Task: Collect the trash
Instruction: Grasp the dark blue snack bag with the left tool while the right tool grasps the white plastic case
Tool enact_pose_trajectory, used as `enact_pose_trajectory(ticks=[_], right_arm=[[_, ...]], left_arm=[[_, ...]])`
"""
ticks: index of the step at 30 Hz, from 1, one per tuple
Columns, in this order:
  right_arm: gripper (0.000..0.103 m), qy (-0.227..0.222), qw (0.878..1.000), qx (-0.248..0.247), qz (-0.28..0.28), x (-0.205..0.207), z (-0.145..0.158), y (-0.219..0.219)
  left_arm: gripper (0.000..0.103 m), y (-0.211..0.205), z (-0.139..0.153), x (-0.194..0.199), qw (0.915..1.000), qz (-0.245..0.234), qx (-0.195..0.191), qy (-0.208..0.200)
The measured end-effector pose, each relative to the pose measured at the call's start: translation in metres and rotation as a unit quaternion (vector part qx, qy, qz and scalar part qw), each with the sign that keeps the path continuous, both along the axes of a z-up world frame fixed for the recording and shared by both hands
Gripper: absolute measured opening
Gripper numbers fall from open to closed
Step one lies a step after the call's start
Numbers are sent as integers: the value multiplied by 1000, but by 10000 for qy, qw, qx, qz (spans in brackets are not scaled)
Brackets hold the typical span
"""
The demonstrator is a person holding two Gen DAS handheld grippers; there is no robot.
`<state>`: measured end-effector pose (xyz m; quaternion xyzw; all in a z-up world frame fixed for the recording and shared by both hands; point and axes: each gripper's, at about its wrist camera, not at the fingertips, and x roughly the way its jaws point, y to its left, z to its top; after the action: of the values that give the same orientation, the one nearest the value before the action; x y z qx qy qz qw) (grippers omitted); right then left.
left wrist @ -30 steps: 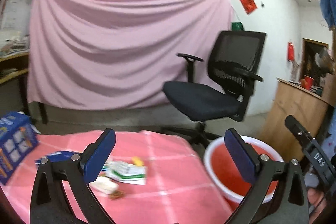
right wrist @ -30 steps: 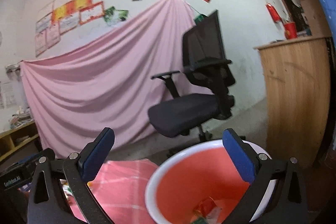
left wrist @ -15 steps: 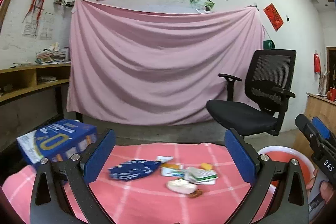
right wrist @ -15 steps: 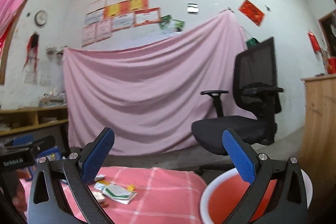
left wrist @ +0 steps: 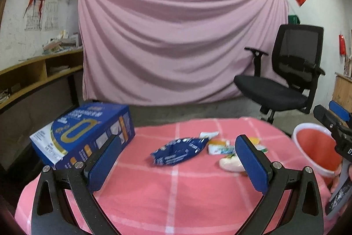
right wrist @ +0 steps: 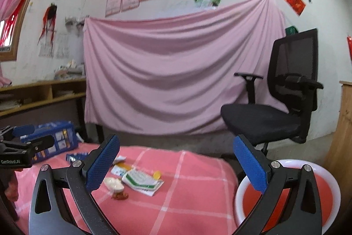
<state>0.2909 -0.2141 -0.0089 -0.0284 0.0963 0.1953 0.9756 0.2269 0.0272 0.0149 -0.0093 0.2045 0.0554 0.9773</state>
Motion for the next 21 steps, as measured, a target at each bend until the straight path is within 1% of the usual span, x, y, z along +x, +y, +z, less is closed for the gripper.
enact_pose_trajectory(ticks=[3, 5, 7, 9, 10, 12, 13, 14, 15, 17, 18, 19, 20, 21], right_arm=[[103, 210, 9995, -226, 98, 6, -4, 10], [103, 370, 9986, -319, 204, 10, -9, 15], [103, 680, 9961, -410, 378, 19, -14, 22], [103, 965, 9930, -414, 539, 26, -19, 27], [101, 1084, 9913, -410, 618, 29, -21, 29], [92, 1411, 9857, -422, 819, 38, -27, 35], [89, 1547, 9828, -424, 912, 41, -30, 38], [82, 1643, 9807, -437, 967, 44, -32, 41], [77, 1804, 9769, -484, 1039, 48, -35, 44], [73, 1987, 9722, -606, 1080, 51, -40, 50], [69, 2090, 9693, -701, 1084, 54, -42, 54], [66, 2158, 9674, -768, 1081, 56, -44, 57], [59, 2249, 9645, -846, 1096, 58, -47, 61], [55, 2324, 9618, -883, 1147, 59, -49, 64]], left_arm=[[101, 7, -9, 8, 9996, 135, 51, 253], [101, 13, -16, 17, 9983, 210, 45, 547], [101, 20, -22, 25, 9965, 203, -108, 804], [98, 28, -26, 31, 9946, 167, -315, 975], [93, 31, -28, 33, 9936, 164, -399, 1040], [86, 36, -31, 38, 9915, 137, -566, 1168], [79, 39, -32, 41, 9900, 120, -658, 1239], [72, 42, -33, 44, 9886, 100, -742, 1310], [69, 44, -34, 46, 9872, 84, -812, 1368], [58, 49, -37, 52, 9837, 66, -979, 1505], [55, 52, -38, 56, 9818, 52, -1065, 1572], [49, 54, -39, 59, 9801, 42, -1136, 1626], [44, 56, -40, 62, 9782, 34, -1207, 1688], [42, 59, -41, 65, 9767, 19, -1270, 1729]])
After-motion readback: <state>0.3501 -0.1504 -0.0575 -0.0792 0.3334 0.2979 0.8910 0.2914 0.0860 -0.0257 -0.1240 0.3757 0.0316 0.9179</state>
